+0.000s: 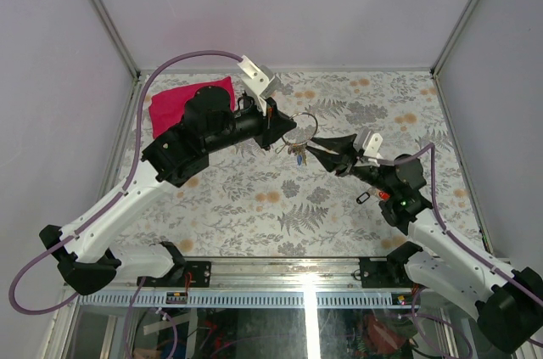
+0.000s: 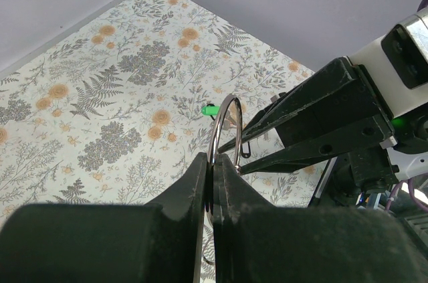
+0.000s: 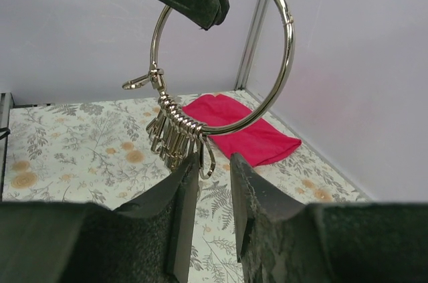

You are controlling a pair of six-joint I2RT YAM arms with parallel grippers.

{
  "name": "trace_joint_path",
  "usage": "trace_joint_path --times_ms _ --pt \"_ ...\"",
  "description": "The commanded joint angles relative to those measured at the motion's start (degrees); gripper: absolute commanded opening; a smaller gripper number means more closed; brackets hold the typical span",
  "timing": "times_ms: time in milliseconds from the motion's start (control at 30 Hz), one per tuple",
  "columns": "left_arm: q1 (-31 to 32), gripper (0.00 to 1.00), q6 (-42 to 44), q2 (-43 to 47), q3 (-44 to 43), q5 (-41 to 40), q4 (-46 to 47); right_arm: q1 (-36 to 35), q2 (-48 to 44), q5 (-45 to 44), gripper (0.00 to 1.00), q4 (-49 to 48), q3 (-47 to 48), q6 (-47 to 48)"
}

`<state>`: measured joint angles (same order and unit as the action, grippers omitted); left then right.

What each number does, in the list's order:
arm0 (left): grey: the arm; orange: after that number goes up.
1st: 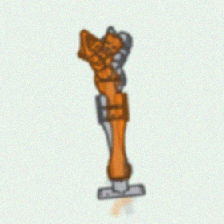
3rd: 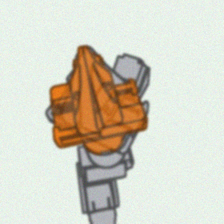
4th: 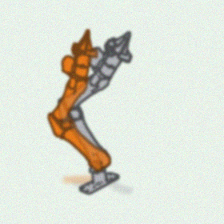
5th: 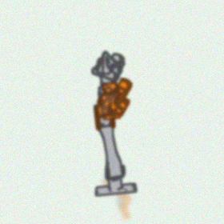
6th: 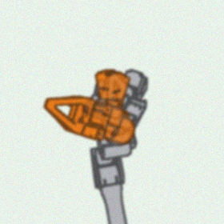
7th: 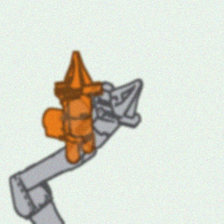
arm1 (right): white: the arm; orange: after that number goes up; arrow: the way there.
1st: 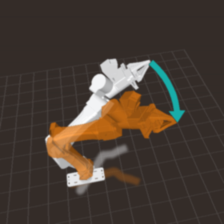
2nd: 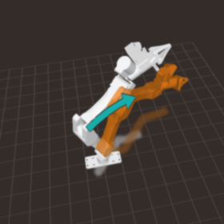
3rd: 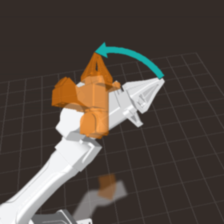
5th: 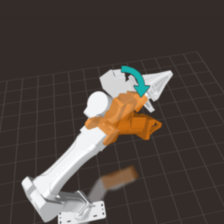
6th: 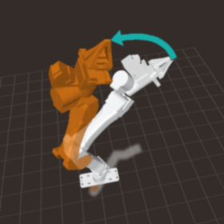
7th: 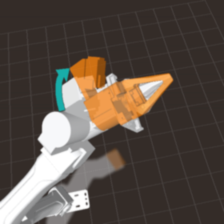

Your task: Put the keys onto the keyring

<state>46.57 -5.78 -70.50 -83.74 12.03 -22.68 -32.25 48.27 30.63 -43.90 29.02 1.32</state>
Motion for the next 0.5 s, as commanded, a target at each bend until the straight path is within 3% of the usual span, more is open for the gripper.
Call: trace_joint_path --times_ms 0,367,467 --pt "0.14 0.00 -0.46 0.02 -2.09 0.69 3.48 -0.27 1.12 0.01 0.32 -6.24 2.80 -2.59" --pt "0.18 0.00 -0.55 -0.23 -2.12 0.79 3.65 -0.36 3.52 0.37 0.34 -8.35 3.02 -3.81" --pt "0.21 0.00 -0.52 -0.32 -2.28 0.83 3.44 -0.40 3.82 -0.32 0.27 -8.61 3.17 -3.87"
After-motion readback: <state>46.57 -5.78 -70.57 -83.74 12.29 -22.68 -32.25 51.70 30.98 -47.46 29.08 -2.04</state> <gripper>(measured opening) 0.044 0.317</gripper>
